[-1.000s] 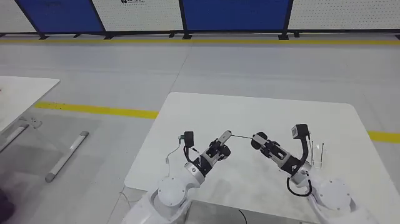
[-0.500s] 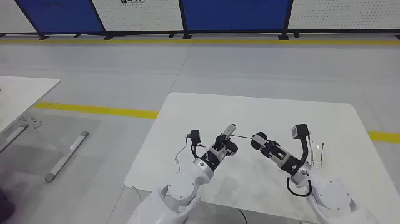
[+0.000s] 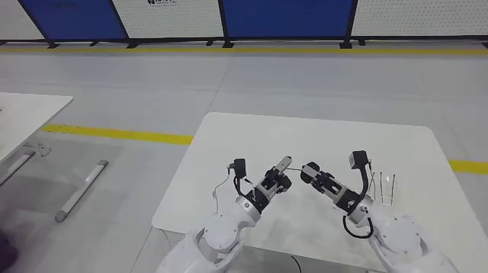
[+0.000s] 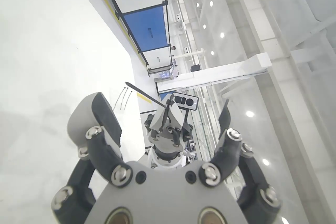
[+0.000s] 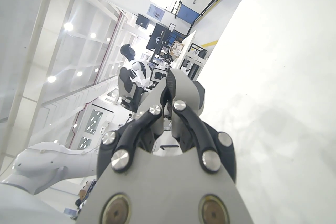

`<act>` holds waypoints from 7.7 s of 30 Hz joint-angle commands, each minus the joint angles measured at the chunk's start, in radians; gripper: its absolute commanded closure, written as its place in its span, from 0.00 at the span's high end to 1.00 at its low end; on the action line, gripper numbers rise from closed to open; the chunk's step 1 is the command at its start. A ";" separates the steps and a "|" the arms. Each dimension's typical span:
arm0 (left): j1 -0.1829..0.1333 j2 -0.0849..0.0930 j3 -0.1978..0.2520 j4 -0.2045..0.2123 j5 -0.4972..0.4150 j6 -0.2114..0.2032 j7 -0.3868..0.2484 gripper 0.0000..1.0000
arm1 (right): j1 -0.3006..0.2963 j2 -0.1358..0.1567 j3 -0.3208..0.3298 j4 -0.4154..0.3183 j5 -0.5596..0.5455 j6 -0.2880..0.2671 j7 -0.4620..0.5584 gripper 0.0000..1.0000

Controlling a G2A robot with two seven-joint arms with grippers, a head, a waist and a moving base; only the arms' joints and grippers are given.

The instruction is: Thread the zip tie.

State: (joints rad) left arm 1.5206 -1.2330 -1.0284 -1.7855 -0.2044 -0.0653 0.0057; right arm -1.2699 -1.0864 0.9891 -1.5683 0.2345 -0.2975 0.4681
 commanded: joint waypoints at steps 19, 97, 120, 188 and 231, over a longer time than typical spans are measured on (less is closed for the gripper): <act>-0.024 -0.007 0.007 0.041 0.054 -0.021 0.014 0.00 | 0.000 0.000 0.000 0.000 0.000 0.000 0.000 0.00; 0.324 0.054 -0.422 -0.554 -0.160 -0.153 -0.231 0.00 | -0.129 0.017 0.158 -0.062 0.030 0.004 -0.005 1.00; 0.182 0.043 -0.216 -0.195 0.084 0.106 -0.210 0.00 | -0.129 0.017 0.158 -0.062 0.030 0.004 -0.005 1.00; 0.126 0.023 -0.029 -0.117 0.275 0.038 -0.083 0.00 | -0.027 0.117 0.487 -0.325 -0.529 0.487 0.614 1.00; 0.126 0.023 -0.029 -0.117 0.275 0.038 -0.083 0.00 | 0.177 0.133 0.384 -0.035 -0.562 0.310 0.920 1.00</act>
State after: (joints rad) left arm 1.6463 -1.2102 -1.0576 -1.9028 0.0710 -0.0276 -0.0772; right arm -1.1074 -0.9531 1.3815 -1.6055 -0.3193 0.0050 1.3721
